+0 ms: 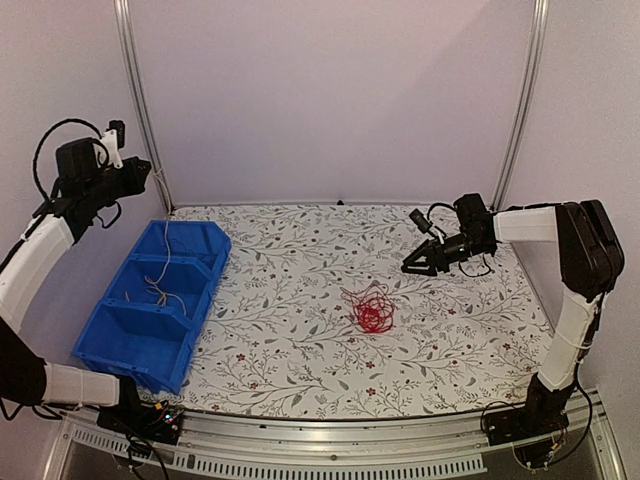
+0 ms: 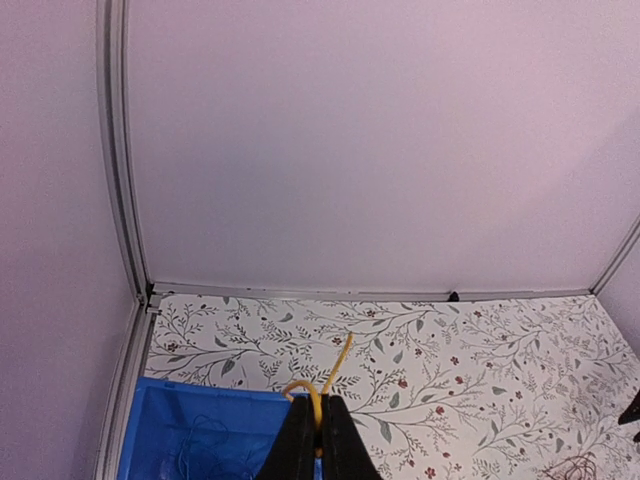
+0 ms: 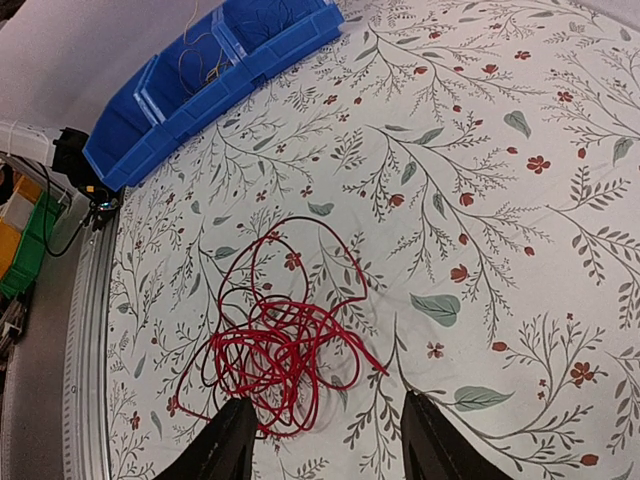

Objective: Untangle the cables

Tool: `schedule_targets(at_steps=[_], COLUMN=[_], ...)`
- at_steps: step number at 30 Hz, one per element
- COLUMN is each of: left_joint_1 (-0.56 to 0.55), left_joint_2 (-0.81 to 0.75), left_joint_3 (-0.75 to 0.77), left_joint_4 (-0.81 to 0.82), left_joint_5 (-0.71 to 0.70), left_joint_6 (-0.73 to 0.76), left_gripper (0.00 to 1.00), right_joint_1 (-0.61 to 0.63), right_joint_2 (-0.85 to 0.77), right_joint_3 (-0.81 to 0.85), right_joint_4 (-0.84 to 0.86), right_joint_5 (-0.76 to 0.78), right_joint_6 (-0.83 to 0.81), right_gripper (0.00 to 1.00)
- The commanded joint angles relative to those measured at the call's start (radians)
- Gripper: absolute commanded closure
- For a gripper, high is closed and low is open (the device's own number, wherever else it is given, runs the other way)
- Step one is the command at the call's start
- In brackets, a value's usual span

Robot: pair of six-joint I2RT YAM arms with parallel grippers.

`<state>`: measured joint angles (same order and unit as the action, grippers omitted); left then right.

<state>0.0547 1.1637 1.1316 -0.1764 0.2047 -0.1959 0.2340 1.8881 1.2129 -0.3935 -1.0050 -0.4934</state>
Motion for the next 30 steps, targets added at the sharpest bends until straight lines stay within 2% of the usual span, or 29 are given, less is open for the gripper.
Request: schedule_targets(at_steps=[1, 4, 10, 17, 24, 30], left_joint_1=[0.007, 0.007, 0.008, 0.008, 0.031, 0.040], left_joint_2=[-0.006, -0.023, -0.121, -0.173, 0.007, 0.104], left_joint_3=[-0.034, -0.088, -0.131, -0.170, -0.092, -0.171], left_joint_4=[0.006, -0.043, -0.265, -0.465, -0.757, -0.758], left_joint_5=[-0.054, -0.111, -0.164, -0.170, -0.079, 0.016], left_joint_6=[0.017, 0.037, 0.050, 0.030, -0.092, -0.137], left_gripper=[1.00, 1.00, 1.00, 1.00, 1.00, 1.00], right_joint_1=[-0.006, -0.007, -0.006, -0.007, -0.007, -0.007], right_joint_2=[0.000, 0.002, 0.011, 0.050, 0.023, 0.010], right_joint_3=[0.025, 0.022, 0.024, 0.048, 0.048, 0.050], right_joint_4=[-0.014, -0.016, -0.021, -0.054, -0.067, -0.072], right_joint_5=[-0.006, -0.004, -0.013, -0.039, -0.040, -0.032], right_joint_6=[-0.017, -0.024, -0.033, -0.046, -0.061, -0.069], right_gripper=[0.47, 0.46, 0.46, 0.46, 0.46, 0.45])
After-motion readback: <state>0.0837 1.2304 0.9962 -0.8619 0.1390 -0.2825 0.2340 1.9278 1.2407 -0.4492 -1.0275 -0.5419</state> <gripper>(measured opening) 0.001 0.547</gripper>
